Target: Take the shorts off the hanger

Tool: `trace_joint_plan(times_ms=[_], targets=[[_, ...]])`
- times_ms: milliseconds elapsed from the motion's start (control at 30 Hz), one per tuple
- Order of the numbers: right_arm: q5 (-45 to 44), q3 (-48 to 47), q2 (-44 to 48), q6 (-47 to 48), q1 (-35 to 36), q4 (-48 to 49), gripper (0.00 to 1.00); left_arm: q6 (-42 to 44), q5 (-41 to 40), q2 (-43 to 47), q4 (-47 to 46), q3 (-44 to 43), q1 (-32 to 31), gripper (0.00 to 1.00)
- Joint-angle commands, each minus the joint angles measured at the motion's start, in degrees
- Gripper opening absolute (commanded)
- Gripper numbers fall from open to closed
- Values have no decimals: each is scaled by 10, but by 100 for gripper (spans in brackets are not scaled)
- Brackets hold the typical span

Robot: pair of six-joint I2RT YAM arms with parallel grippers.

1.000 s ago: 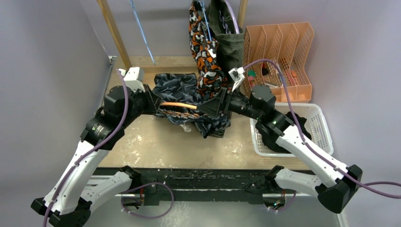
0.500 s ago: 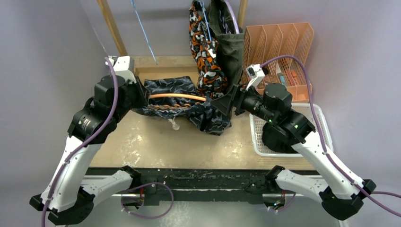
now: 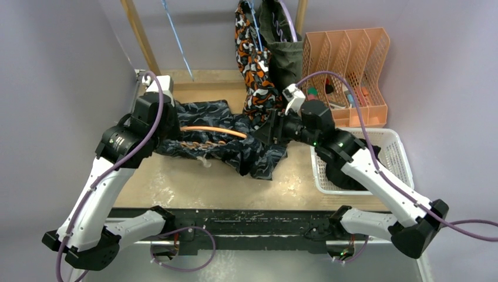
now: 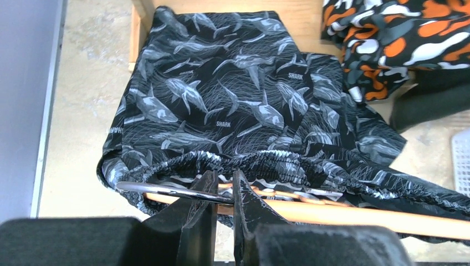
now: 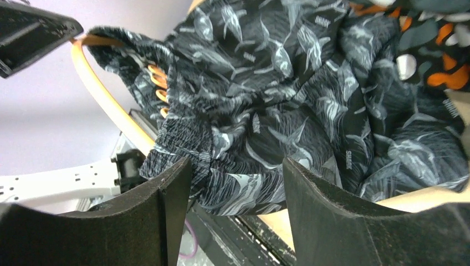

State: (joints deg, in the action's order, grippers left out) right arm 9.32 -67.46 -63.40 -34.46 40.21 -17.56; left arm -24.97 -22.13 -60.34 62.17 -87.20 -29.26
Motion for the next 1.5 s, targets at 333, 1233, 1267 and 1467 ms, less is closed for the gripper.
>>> trace_joint_plan(times_ms=[333, 1233, 1267, 1467], targets=[[-183, -23, -39, -55, 73, -49, 68, -34, -137, -11, -1, 40, 1, 0], [-330, -71, -150, -148, 167, -108, 48, -169, -350, -51, 16, 45, -135, 0], [-332, -70, -152, -144, 168, -108, 46, -169, -349, -51, 13, 46, -135, 0], [-363, -77, -169, -145, 168, -138, 20, -165, -347, -45, 8, 51, -135, 0]])
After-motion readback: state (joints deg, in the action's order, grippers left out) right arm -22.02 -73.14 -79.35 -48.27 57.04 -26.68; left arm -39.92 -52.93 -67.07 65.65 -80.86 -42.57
